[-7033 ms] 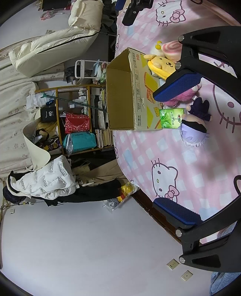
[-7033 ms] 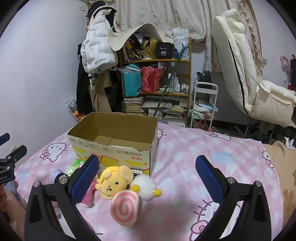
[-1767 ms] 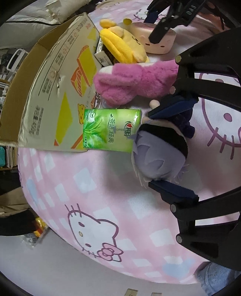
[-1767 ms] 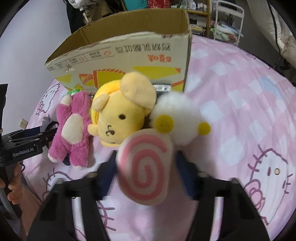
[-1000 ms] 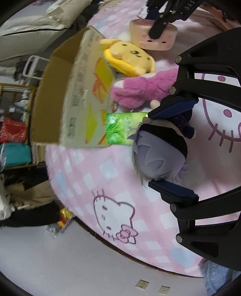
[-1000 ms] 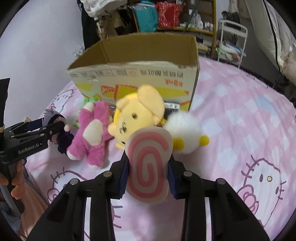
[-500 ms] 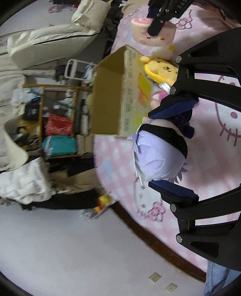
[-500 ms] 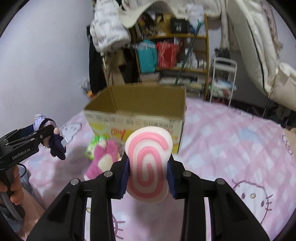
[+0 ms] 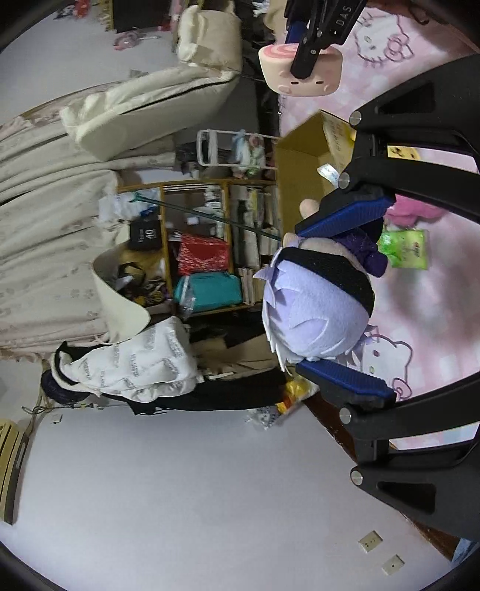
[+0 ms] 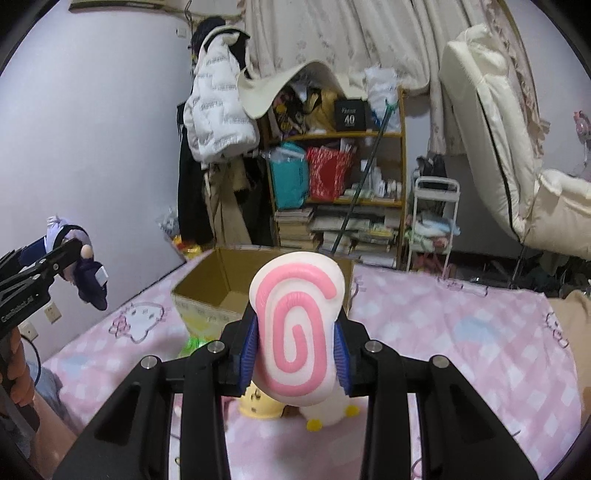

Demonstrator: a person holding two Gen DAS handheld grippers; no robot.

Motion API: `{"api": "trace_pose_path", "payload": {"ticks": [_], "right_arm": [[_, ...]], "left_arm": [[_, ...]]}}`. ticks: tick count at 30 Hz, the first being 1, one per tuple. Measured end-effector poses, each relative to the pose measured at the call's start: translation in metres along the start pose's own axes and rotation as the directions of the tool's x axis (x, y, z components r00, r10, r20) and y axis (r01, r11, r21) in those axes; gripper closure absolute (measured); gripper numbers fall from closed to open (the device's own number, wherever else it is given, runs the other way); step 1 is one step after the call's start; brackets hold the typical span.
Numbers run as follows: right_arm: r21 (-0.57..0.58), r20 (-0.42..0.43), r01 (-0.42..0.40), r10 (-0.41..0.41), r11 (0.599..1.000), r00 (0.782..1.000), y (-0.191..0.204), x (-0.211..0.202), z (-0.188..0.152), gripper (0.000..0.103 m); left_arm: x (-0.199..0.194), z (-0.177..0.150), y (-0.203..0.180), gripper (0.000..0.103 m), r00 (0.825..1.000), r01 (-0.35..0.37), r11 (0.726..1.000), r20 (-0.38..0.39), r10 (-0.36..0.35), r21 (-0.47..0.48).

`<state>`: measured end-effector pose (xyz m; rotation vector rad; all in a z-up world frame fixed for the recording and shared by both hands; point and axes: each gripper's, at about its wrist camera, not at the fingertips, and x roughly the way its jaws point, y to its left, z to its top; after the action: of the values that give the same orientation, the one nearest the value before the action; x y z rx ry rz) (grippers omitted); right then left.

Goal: Organize soft objects
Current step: 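Lift the doll with the left tool while the right tool lifts the swirl cushion over the box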

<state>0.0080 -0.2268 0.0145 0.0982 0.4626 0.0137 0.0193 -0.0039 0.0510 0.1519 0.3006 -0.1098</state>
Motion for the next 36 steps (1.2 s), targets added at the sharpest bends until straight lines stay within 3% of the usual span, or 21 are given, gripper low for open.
{"api": "trace_pose_path", "payload": {"ticks": [13, 19, 25, 36], "right_arm": [[-0.055, 0.126, 0.024, -0.017, 0.998, 0.992, 0.0, 0.0, 0.049, 0.066], [-0.095, 0.155, 0.017, -0.002, 0.995, 0.988, -0.008, 0.009, 0.058, 0.065], [-0.093, 0.151, -0.002, 0.016, 0.996, 0.988, -0.012, 0.031, 0.069, 0.064], [-0.068, 0.068, -0.032, 0.037, 0.997, 0.997, -0.023, 0.087, 0.054, 0.062]], "left_arm": [[0.01, 0.045, 0.008, 0.038, 0.996, -0.004, 0.999, 0.092, 0.008, -0.042], [0.023, 0.054, 0.002, 0.037, 0.99, -0.017, 1.0, 0.141, 0.018, -0.006], [0.053, 0.057, -0.005, 0.037, 0.992, -0.005, 1.0, 0.127, 0.004, 0.011], [0.12, 0.018, -0.031, 0.037, 0.999, 0.043, 0.999, -0.022, -0.043, 0.029]]}}
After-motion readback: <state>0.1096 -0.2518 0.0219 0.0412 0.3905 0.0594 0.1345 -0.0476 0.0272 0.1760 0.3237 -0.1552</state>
